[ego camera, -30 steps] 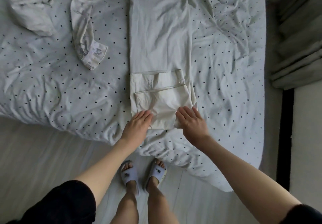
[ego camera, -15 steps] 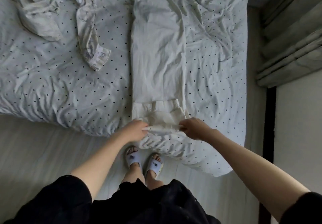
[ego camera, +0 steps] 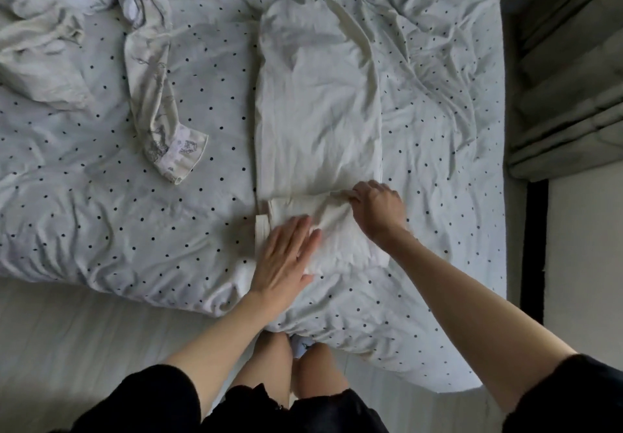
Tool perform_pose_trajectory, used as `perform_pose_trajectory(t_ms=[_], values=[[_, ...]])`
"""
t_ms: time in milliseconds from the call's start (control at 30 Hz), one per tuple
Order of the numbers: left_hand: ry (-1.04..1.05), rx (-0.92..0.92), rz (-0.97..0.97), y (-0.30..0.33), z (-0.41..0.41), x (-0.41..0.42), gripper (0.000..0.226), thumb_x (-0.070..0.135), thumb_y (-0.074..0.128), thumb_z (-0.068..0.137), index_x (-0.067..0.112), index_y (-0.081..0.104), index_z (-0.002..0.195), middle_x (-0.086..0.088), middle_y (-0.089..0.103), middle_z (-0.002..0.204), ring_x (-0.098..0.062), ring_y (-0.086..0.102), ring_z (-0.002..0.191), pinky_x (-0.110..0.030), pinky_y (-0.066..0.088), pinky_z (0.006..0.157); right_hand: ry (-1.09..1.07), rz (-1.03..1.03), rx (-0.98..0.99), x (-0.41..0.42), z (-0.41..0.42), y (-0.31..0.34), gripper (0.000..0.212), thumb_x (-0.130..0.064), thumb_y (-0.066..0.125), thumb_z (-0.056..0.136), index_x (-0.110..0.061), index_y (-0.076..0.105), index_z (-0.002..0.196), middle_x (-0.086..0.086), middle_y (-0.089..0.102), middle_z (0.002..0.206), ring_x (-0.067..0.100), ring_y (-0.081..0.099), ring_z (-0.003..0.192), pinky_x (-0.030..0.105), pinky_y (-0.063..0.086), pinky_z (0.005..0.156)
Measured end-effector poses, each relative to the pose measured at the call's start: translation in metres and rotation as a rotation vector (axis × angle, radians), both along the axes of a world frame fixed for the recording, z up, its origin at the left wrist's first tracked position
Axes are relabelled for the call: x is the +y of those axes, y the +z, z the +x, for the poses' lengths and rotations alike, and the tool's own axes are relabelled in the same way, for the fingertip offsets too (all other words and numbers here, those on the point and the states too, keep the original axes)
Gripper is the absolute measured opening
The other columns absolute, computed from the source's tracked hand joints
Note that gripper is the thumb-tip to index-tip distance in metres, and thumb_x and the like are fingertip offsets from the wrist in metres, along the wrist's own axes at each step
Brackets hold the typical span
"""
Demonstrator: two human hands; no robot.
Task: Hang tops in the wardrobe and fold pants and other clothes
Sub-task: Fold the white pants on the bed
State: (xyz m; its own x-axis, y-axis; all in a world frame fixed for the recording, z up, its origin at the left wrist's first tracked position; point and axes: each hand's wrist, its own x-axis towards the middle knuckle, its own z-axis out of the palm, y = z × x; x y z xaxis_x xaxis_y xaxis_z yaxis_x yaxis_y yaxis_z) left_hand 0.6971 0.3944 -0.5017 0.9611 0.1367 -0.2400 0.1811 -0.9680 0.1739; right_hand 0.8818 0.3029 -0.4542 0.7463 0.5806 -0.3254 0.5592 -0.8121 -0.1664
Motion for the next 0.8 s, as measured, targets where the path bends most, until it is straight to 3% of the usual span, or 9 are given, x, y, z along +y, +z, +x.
perform_pose_trajectory(t_ms=[67,133,200,267,333,433,533,633,800], values=[[-0.016,0.209,0.015,-0.017,0.011,0.013,0.109,0.057,0.059,0.082,0.021,-0.025,0.141,-0.01,-0.025,0.152,-0.031,-0.014,0.144,-0.045,-0.005,0.117,0.08,0.102,-0.151,0.001,-0.009,-0.002,0.034,-0.012,0.05,0.092,-0.01,0.053,0.126,0.011,0.052,0.132,0.03,0.046,0.123,0.042,0.032,0.106],[0.0,0.266,0.047,-0.028,0.022,0.018,0.118,0.058,0.061,0.078,0.021,-0.034,0.135,-0.009,-0.033,0.148,-0.03,-0.021,0.142,-0.045,-0.011,0.115,0.245,0.212,-0.246,-0.007,-0.029,-0.008,0.042,-0.009,0.062,0.085,-0.004,0.056,0.126,0.017,0.054,0.133,0.035,0.049,0.125,0.051,0.036,0.106],[0.034,0.277,0.066,-0.034,0.027,0.013,0.118,0.054,0.062,0.08,0.02,-0.037,0.135,-0.009,-0.035,0.147,-0.03,-0.023,0.141,-0.046,-0.016,0.113,0.45,0.159,-0.252,-0.024,-0.052,-0.023,0.052,-0.027,0.073,0.078,-0.005,0.061,0.124,0.015,0.056,0.132,0.033,0.052,0.124,0.052,0.042,0.102],[0.073,0.247,0.098,-0.035,0.023,0.002,0.107,0.04,0.061,0.084,0.017,-0.026,0.142,-0.011,-0.025,0.152,-0.03,-0.017,0.142,-0.049,-0.01,0.115,0.553,-0.054,-0.204,-0.042,-0.06,-0.036,0.075,-0.05,0.076,0.068,-0.009,0.058,0.128,0.011,0.052,0.137,0.027,0.049,0.127,0.049,0.042,0.102],[0.14,0.098,0.111,-0.039,0.014,-0.008,0.083,0.017,0.059,0.082,0.014,0.011,0.15,-0.012,0.01,0.156,-0.031,0.012,0.143,-0.051,0.018,0.115,0.532,-0.202,-0.159,-0.051,-0.056,-0.05,0.093,-0.061,0.075,0.062,-0.012,0.049,0.136,0.009,0.043,0.144,0.025,0.041,0.133,0.048,0.038,0.106],[0.184,-0.094,0.114,-0.049,0.01,-0.014,0.056,0.002,0.035,0.083,0.011,0.048,0.136,-0.012,0.043,0.143,-0.03,0.043,0.131,-0.05,0.043,0.101,0.497,-0.204,-0.192,-0.048,-0.05,-0.07,0.076,-0.038,0.072,0.072,-0.013,0.045,0.139,0.007,0.041,0.146,0.024,0.039,0.135,0.049,0.038,0.106],[0.19,-0.122,0.137,-0.058,0.01,-0.016,0.049,-0.001,0.04,0.082,0.005,0.057,0.127,-0.015,0.053,0.133,-0.031,0.052,0.122,-0.049,0.048,0.094,0.515,-0.201,-0.143,-0.046,-0.046,-0.088,0.066,-0.009,0.051,0.081,-0.009,0.034,0.145,0.009,0.028,0.153,0.026,0.027,0.141,0.049,0.026,0.113],[0.239,-0.067,-0.002,-0.052,0.005,-0.023,0.05,-0.009,0.06,0.074,0.001,0.06,0.123,-0.018,0.057,0.129,-0.035,0.055,0.118,-0.05,0.047,0.095,0.558,-0.25,0.094,-0.052,-0.042,-0.091,0.068,-0.007,0.042,0.092,-0.012,0.009,0.151,0.003,0.003,0.159,0.021,0.002,0.147,0.045,-0.001,0.117],[0.296,0.112,-0.254,0.001,-0.004,-0.027,0.05,0.011,0.064,0.082,0.021,0.053,0.129,-0.003,0.065,0.12,-0.028,0.063,0.104,-0.035,0.05,0.08,0.595,-0.155,0.151,-0.077,-0.045,-0.047,0.059,-0.011,0.043,0.09,-0.015,0.026,0.147,-0.001,0.024,0.156,0.015,0.019,0.143,0.036,0.012,0.114]])
